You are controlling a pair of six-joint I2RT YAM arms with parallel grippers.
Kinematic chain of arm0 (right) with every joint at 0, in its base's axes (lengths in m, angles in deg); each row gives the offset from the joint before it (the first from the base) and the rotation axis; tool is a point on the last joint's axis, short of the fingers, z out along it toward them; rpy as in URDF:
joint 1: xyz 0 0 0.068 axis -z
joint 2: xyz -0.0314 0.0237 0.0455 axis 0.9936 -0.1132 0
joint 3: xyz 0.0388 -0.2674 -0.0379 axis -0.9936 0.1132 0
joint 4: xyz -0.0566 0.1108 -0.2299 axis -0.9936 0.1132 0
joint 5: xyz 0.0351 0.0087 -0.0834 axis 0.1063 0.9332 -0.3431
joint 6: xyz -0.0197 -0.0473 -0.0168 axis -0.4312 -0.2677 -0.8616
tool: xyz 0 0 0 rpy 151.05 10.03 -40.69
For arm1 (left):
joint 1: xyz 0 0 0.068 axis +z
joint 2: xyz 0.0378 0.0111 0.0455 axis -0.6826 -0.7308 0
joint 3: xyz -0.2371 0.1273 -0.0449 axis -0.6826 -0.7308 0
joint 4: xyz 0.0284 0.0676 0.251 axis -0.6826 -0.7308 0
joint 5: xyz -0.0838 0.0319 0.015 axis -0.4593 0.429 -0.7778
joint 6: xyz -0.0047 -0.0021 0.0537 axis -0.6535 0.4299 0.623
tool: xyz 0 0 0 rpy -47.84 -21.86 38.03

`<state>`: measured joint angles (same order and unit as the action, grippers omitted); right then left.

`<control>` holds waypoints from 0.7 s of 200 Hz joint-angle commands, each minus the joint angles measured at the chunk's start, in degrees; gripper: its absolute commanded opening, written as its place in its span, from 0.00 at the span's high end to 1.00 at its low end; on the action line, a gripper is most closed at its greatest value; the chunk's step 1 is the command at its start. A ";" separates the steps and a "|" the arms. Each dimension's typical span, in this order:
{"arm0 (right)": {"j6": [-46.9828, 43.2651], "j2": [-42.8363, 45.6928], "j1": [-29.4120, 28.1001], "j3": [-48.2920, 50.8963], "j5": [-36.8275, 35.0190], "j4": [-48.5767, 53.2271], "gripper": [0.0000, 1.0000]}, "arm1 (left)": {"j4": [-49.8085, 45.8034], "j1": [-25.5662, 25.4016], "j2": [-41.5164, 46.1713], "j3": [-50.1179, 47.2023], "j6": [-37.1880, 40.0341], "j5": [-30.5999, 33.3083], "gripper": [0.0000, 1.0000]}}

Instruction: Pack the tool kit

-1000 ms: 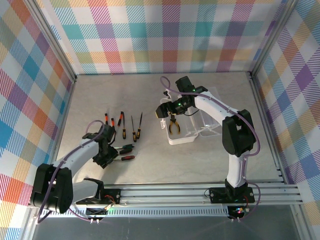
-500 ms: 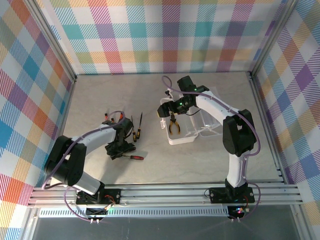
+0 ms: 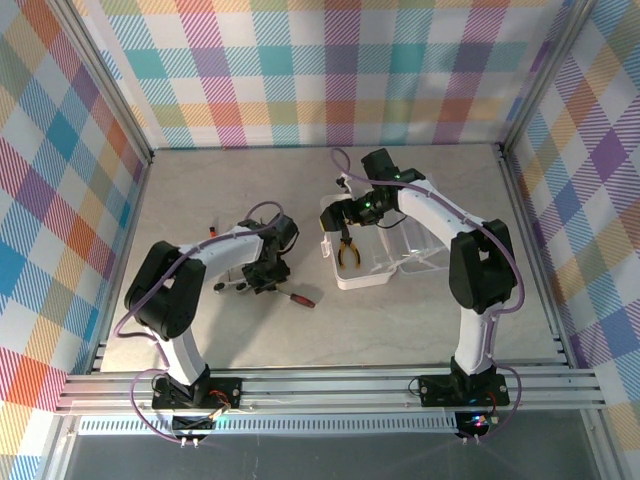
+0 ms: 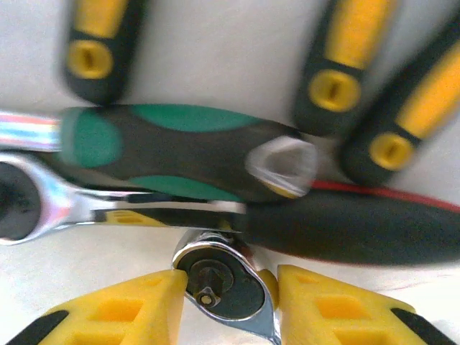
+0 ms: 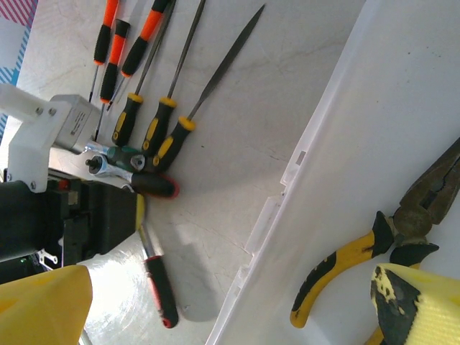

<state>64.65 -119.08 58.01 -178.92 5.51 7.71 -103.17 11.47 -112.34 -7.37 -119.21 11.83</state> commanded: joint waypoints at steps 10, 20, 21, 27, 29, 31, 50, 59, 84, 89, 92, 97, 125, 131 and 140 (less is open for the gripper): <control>-1.25 1.93 0.54 0.12 -0.93 2.46 0.01 | 15.21 -0.77 -9.32 2.77 2.04 -4.45 0.64; -1.25 2.17 0.54 -0.04 -1.26 2.68 0.01 | 15.39 -0.77 -10.01 4.06 3.11 -4.11 0.64; -1.25 2.22 0.54 0.00 -1.27 2.68 0.01 | 15.43 -0.77 -10.12 4.15 3.25 -4.05 0.64; -1.25 2.43 0.54 0.10 -1.42 2.63 0.01 | 15.55 -0.77 -10.66 4.90 4.18 -3.57 0.64; -1.25 2.49 0.54 0.05 -1.45 2.71 0.01 | 15.51 -0.71 -10.84 5.22 4.55 -3.49 0.64; -1.25 2.53 0.54 0.06 -1.52 2.68 0.01 | 15.43 -0.69 -10.99 5.50 4.89 -3.36 0.64; -1.30 2.59 0.54 -0.19 -2.05 3.29 0.01 | 14.33 -0.27 -11.99 7.83 7.79 -2.66 0.64; -1.25 2.86 0.53 0.02 -2.35 3.21 0.01 | 14.17 -0.03 -11.98 8.26 9.06 -2.62 0.63; -1.17 3.42 0.54 0.88 -3.02 3.03 0.01 | 13.29 0.72 -11.60 8.68 11.65 -3.08 0.51; -1.16 3.50 0.54 0.89 -3.04 3.07 0.01 | 13.27 0.87 -11.49 8.64 12.03 -3.21 0.49; -1.10 3.51 0.56 0.99 -3.01 3.16 0.01 | 13.27 0.97 -11.41 8.62 12.28 -3.40 0.47; -1.08 3.51 0.54 0.99 -3.08 3.15 0.01 | 13.14 1.14 -11.30 8.64 12.67 -3.59 0.45; -1.08 3.68 0.54 1.00 -3.36 3.38 0.01 | 12.83 1.75 -11.06 9.04 14.10 -4.05 0.39; -1.16 3.77 0.54 0.93 -3.40 3.52 0.01 | 12.85 1.85 -11.24 9.20 14.27 -4.12 0.39; -1.23 3.83 0.54 0.80 -3.48 3.64 0.01 | 12.83 2.02 -11.65 9.50 14.54 -4.24 0.39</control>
<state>64.65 -117.55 58.07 -178.46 2.45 9.61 -87.50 12.19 -121.87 2.53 -106.97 8.35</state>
